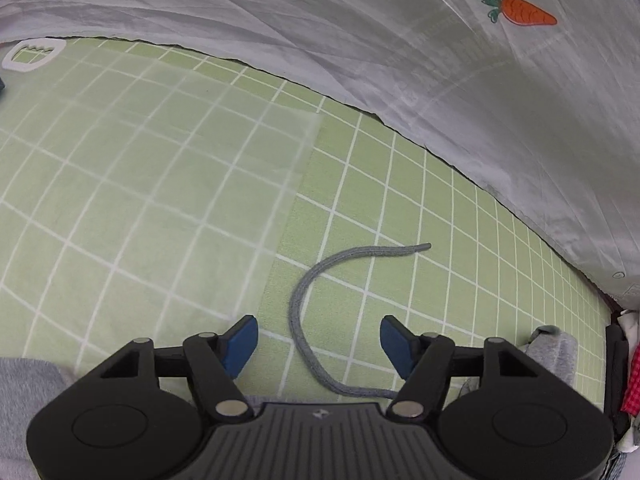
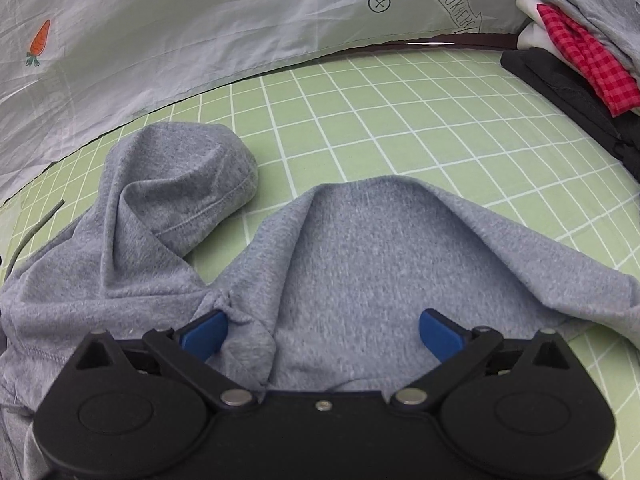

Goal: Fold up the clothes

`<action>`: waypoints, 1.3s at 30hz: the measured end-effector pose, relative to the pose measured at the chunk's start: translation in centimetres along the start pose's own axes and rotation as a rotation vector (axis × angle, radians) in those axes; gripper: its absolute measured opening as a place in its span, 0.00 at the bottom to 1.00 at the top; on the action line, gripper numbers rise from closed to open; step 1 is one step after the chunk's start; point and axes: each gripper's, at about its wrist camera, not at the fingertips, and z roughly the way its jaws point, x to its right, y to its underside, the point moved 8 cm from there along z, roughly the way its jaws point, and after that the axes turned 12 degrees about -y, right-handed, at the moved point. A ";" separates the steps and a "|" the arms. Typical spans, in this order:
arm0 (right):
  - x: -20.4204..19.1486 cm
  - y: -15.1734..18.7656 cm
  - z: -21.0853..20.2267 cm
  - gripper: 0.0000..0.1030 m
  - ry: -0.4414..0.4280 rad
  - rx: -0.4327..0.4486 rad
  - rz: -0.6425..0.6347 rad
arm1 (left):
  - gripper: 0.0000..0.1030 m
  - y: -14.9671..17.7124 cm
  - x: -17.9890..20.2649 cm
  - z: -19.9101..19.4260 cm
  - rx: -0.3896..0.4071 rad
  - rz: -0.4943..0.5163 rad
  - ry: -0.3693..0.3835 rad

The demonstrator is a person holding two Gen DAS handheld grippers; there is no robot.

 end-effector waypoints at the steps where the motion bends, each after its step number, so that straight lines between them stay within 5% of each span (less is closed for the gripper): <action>1: 0.0 0.0 0.0 1.00 0.000 -0.003 0.002 | 0.53 -0.2 0.4 0.1 0.020 0.038 -0.016; 3: 0.0 0.0 0.0 1.00 -0.001 -0.003 0.003 | 0.40 -0.3 1.3 0.2 0.057 0.130 -0.093; 5: 0.1 0.1 -0.1 1.00 -0.006 -0.004 0.016 | 0.15 -0.3 1.8 0.2 0.084 0.184 -0.141; 8: 0.2 0.1 -0.3 1.00 -0.010 -0.003 0.030 | 0.02 -0.1 1.6 0.2 0.088 0.179 -0.148; 17: 0.1 0.6 -3.4 1.00 -0.023 0.054 0.060 | 0.00 2.4 1.1 -6.1 0.051 -0.026 0.081; 20: -0.2 1.0 -4.7 1.00 -0.036 0.077 0.066 | 0.00 5.0 2.2 -9.6 0.010 -0.072 0.209; 25: -0.7 2.2 -6.8 1.00 -0.066 0.107 0.056 | 0.00 10.7 3.7 -13.0 -0.049 -0.068 0.292; 32: -0.8 4.6 -8.3 1.00 -0.087 0.092 0.055 | 0.00 15.2 2.6 -13.7 -0.121 -0.104 0.280; 39: -0.8 4.4 -7.7 1.00 -0.094 0.087 0.090 | 0.00 12.9 0.3 -13.9 -0.085 -0.166 0.238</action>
